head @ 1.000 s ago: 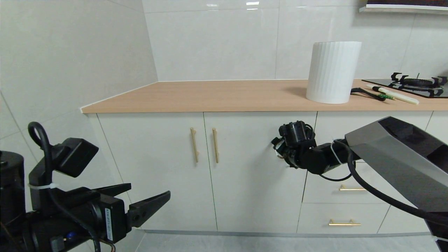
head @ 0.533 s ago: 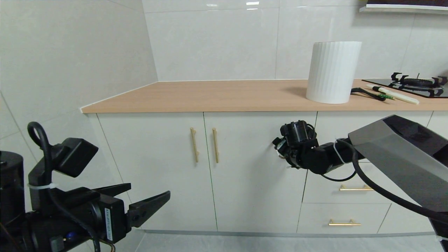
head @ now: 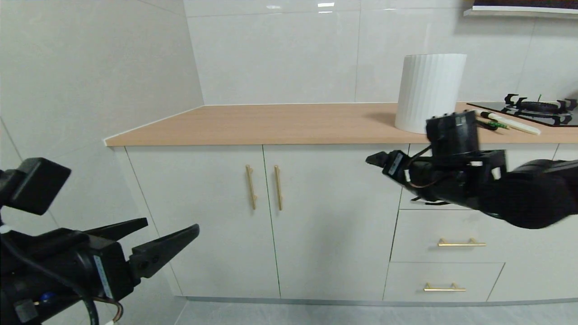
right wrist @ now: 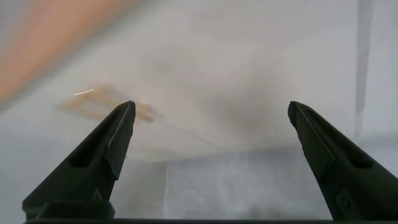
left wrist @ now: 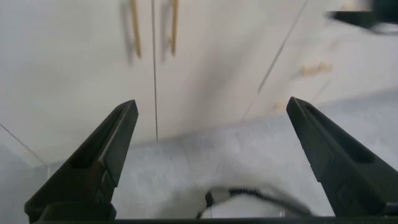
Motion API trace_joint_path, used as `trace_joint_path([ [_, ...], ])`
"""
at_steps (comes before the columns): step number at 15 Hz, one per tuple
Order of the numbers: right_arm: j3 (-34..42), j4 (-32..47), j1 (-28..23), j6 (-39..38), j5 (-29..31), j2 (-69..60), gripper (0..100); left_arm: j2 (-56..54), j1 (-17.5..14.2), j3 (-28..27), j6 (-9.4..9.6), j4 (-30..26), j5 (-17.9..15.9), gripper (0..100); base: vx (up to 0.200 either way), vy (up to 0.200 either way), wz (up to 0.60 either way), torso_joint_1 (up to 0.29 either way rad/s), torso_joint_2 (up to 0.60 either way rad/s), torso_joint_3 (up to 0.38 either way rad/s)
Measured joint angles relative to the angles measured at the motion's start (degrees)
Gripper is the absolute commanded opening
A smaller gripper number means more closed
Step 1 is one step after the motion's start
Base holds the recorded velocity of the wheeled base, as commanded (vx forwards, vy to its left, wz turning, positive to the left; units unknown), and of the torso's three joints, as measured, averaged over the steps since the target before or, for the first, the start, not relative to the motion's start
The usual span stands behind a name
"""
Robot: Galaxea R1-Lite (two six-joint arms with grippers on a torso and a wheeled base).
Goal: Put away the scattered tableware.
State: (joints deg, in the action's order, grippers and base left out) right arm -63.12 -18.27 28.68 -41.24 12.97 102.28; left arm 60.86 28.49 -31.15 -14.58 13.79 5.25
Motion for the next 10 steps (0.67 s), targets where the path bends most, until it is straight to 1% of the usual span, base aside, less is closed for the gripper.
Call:
trace_joint_path([
  [3, 11.5, 0.0, 0.0, 9.6, -0.3, -19.1, 100, -6.2, -2.0, 1.4, 0.35, -0.4, 0.2, 100, 0.000, 0.000, 0.00, 0.000, 0.00, 0.000],
  [6, 25.6, 0.2, -0.2, 16.5, -0.2, -37.5, 100, -14.7, -3.1, 5.9, 0.90, -1.2, 0.2, 100, 0.000, 0.000, 0.00, 0.000, 0.00, 0.000],
  [7, 29.1, 0.5, -0.3, 18.2, 0.0, -42.9, 100, -17.8, -3.4, 7.4, 1.69, -1.8, 0.2, 100, 0.000, 0.000, 0.00, 0.000, 0.00, 0.000],
  [9, 36.4, 2.3, -1.8, 22.3, 0.7, -55.0, 100, -26.2, -5.0, 10.6, 4.57, -5.7, 0.2, 100, 0.000, 0.000, 0.00, 0.000, 0.00, 0.000],
  [10, 38.9, 4.0, -3.4, 24.4, 1.0, -59.8, 100, -29.8, -5.9, 11.6, 5.67, -8.1, 0.2, 100, 0.000, 0.000, 0.00, 0.000, 0.00, 0.000],
])
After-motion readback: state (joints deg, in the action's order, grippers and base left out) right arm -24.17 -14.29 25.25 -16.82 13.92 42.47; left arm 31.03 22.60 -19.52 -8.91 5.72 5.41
